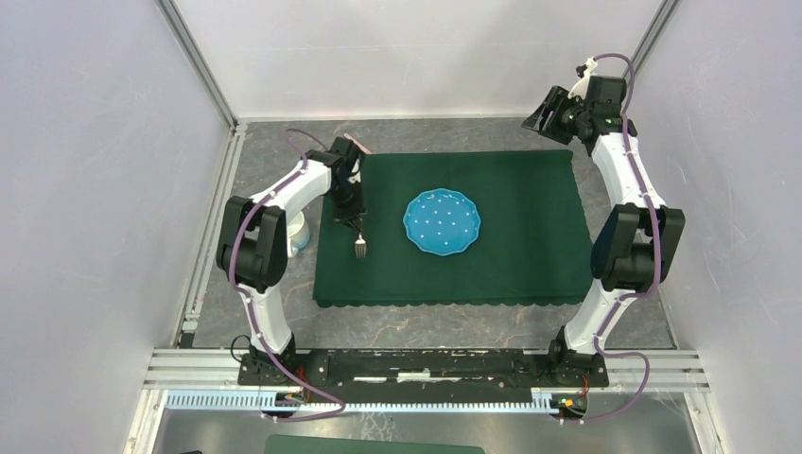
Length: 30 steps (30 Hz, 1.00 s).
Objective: Set the dinner table for one person
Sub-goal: Place the fork on the napkin.
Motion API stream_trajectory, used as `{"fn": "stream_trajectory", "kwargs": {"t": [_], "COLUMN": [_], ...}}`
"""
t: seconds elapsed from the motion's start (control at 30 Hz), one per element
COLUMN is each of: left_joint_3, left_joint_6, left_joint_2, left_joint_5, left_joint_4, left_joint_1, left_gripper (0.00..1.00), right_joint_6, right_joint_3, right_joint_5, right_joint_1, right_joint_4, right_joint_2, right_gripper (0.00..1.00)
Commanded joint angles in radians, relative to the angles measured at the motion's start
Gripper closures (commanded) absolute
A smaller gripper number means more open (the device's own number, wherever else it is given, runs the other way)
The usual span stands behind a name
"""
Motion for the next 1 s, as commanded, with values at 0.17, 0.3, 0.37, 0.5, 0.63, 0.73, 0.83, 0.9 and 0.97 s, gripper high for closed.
{"fn": "stream_trajectory", "kwargs": {"t": [0.17,0.3,0.37,0.5,0.63,0.73,0.83,0.9,0.97], "left_joint_3": [0.106,0.09,0.112,0.136,0.103,0.059,0.017,-0.007,-0.015], "left_joint_6": [0.098,0.002,0.02,0.114,0.144,0.121,0.099,0.092,0.094], "left_joint_2": [-0.016,-0.015,0.0,0.019,0.013,0.008,0.005,-0.004,-0.01], "left_joint_5": [0.044,0.15,0.137,0.054,-0.019,0.003,0.024,0.035,0.033], "left_joint_4": [-0.055,0.042,0.04,-0.033,-0.081,-0.065,-0.047,-0.029,-0.027], "left_joint_1": [-0.005,0.003,0.002,0.0,0.005,0.013,0.019,0.023,0.027], "left_gripper": [0.98,0.98,0.98,0.98,0.98,0.98,0.98,0.98,0.98], "right_joint_6": [0.012,0.006,0.006,0.01,0.022,0.024,0.023,0.023,0.026], "right_joint_3": [0.009,0.0,-0.001,0.009,0.013,0.017,0.019,0.019,0.019], "right_joint_5": [0.0,0.006,0.007,0.01,0.01,0.009,0.013,0.015,0.017], "right_joint_1": [-0.005,-0.005,-0.005,-0.005,-0.005,-0.005,-0.005,-0.005,-0.005], "right_joint_4": [0.031,0.024,0.025,0.026,0.034,0.031,0.029,0.03,0.031], "right_joint_2": [-0.04,-0.048,-0.051,-0.048,-0.045,-0.043,-0.043,-0.042,-0.04], "right_gripper": [0.4,0.4,0.4,0.4,0.4,0.4,0.4,0.4,0.4]}}
